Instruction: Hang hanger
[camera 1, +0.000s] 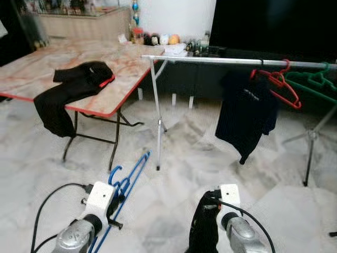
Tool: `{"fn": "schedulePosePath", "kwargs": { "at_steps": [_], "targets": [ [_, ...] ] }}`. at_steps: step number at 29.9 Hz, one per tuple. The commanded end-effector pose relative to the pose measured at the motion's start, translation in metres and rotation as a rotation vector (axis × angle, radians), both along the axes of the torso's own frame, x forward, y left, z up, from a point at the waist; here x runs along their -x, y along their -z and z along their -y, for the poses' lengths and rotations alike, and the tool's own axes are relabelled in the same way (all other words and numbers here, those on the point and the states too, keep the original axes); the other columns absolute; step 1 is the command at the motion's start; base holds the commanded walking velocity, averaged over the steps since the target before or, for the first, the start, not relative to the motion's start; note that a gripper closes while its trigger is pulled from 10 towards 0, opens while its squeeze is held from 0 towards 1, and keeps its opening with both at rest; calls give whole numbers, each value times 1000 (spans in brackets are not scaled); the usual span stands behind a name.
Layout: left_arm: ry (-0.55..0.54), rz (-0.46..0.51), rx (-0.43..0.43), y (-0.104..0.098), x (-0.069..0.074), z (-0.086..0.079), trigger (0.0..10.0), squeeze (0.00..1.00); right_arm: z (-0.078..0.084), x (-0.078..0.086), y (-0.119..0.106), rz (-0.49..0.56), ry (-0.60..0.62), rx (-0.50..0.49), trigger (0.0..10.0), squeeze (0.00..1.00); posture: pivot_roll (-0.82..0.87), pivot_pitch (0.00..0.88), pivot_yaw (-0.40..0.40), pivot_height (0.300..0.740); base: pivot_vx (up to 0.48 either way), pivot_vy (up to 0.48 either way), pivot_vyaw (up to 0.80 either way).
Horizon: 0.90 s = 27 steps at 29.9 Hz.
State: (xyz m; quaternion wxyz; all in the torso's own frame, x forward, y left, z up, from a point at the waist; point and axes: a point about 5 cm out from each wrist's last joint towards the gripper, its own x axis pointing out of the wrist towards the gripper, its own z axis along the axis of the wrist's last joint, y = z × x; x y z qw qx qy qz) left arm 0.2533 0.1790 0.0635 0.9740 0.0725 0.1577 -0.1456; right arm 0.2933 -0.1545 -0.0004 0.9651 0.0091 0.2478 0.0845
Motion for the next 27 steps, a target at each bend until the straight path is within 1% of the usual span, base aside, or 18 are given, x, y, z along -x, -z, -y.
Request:
{"fn": "schedulePosePath", "kwargs": {
  "at_steps": [1,2,5,7,8,11,13,15,16,18,20,24,25,26,27],
  "targets": [
    [11,-20,-31,2,0,2,10000,0,-3,-2,-3,15,-2,-5,10000,0,111,45,-8,740,435,0,0],
    [19,-29,-33,3,1,4,10000,0,-3,-3,-3,15,-2,-5,10000,0,111,45,-8,740,435,0,0],
    [48,-44,-41,5,3,7,10000,0,-3,-3,-3,14,-2,-3,10000,0,110,44,-8,740,0,0,0],
    [88,-67,-39,5,4,8,10000,0,-3,-4,-3,12,-3,2,10000,0,110,41,-8,740,0,0,0],
    [121,-86,-46,6,5,9,10000,0,-4,-5,-3,7,-6,10,10000,0,110,40,-7,740,0,0,0],
    [269,-198,-90,12,14,12,10000,0,-4,-7,-3,-19,-23,67,10000,0,116,33,-5,740,0,0,0],
    [395,-272,-117,14,20,13,10000,0,-5,-12,-6,-19,-60,126,10000,0,120,23,-2,740,0,0,0],
    [426,-282,-105,12,19,13,10000,0,-6,-15,-8,-16,-59,121,10000,0,124,19,0,740,0,0,0],
    [486,-284,-103,9,19,14,10000,0,-7,-18,-12,-6,-66,130,10000,0,123,18,1,740,0,0,0],
    [554,-295,-94,2,17,14,10000,0,-8,-28,-21,9,-39,112,10000,0,123,17,1,740,0,0,0],
    [599,-307,-76,-1,17,15,10000,0,-12,-34,-27,20,-39,90,10000,0,123,17,1,740,0,0,0],
    [698,-318,-41,-11,13,21,10000,0,-30,-44,-40,45,-132,113,10000,0,130,0,-6,740,0,0,0],
    [748,-322,-35,-15,12,25,10000,0,-35,-48,-45,56,-166,130,10000,0,139,0,-9,740,0,0,0],
    [748,-322,-35,-15,12,25,10000,0,-35,-48,-45,56,-166,130,10000,0,139,0,-9,740,0,0,0],
    [788,-328,-27,-18,11,30,10000,0,-36,-50,-48,66,-174,135,10000,0,148,0,-13,740,0,0,0]
  ]
}}
